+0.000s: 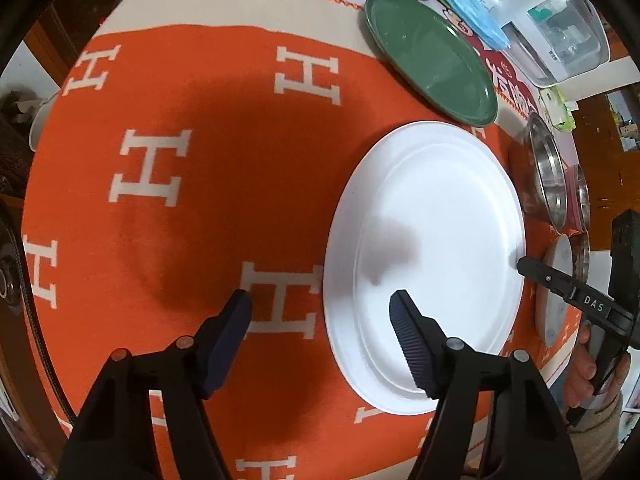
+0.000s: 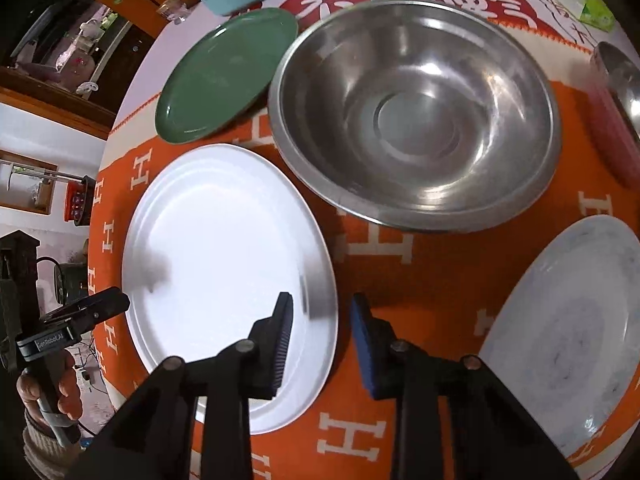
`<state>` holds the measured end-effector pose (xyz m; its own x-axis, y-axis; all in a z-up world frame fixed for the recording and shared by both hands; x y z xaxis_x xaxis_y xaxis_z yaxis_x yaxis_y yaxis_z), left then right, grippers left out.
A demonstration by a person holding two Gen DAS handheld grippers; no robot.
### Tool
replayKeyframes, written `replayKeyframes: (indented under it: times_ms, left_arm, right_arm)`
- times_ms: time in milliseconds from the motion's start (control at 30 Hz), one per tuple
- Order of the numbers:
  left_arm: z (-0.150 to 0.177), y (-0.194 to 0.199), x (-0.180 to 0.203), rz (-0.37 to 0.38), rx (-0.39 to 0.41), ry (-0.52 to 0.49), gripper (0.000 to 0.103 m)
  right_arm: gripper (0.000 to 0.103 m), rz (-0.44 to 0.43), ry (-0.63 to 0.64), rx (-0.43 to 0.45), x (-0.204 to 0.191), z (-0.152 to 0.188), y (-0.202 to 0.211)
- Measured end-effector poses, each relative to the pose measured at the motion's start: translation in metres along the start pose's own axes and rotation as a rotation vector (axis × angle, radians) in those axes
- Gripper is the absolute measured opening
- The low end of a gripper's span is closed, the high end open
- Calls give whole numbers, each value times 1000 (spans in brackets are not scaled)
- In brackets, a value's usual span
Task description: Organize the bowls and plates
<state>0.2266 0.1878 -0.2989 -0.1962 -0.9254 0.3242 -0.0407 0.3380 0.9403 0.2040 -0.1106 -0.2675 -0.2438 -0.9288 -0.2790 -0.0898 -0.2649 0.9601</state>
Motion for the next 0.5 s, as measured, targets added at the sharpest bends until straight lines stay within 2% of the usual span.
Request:
replayKeyframes:
  times_ms: [100, 200, 300, 367, 400, 500]
  left_arm:
    - [-2, -3, 2, 11, -11, -13, 62]
    - [-5, -6, 3, 4, -21, -22, 53]
    - [-7, -8, 4, 17, -34, -38, 33]
    - [-9, -10, 7, 11, -38, -42, 30]
    - [-10, -11, 9, 13, -42, -49, 21]
    - [-9, -13, 11, -2, -49, -55, 19]
  right_arm:
    - [19, -9, -10, -14, 1, 2, -3]
    - [19, -6, -14, -14, 2, 2, -5]
    - [19, -5, -15, -10, 1, 2, -5]
    - [19, 2, -10, -4, 0, 3, -5]
    - [19, 4, -7, -2, 0, 2, -5]
    - [19, 12, -2, 6, -1, 3, -4]
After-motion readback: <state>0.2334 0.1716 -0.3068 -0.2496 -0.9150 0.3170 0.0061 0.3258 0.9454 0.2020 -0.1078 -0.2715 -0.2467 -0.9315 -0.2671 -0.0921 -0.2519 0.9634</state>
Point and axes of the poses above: each gripper's, at about its wrist camera, not at the fingertips, and y roughly against the way its jaws point, x to its right, z to its underside, the point moved 3 cm from there along -y, roughly the way its jaws point, and after that the axes turned 11 degrees about -y, right-handed, at the moved point
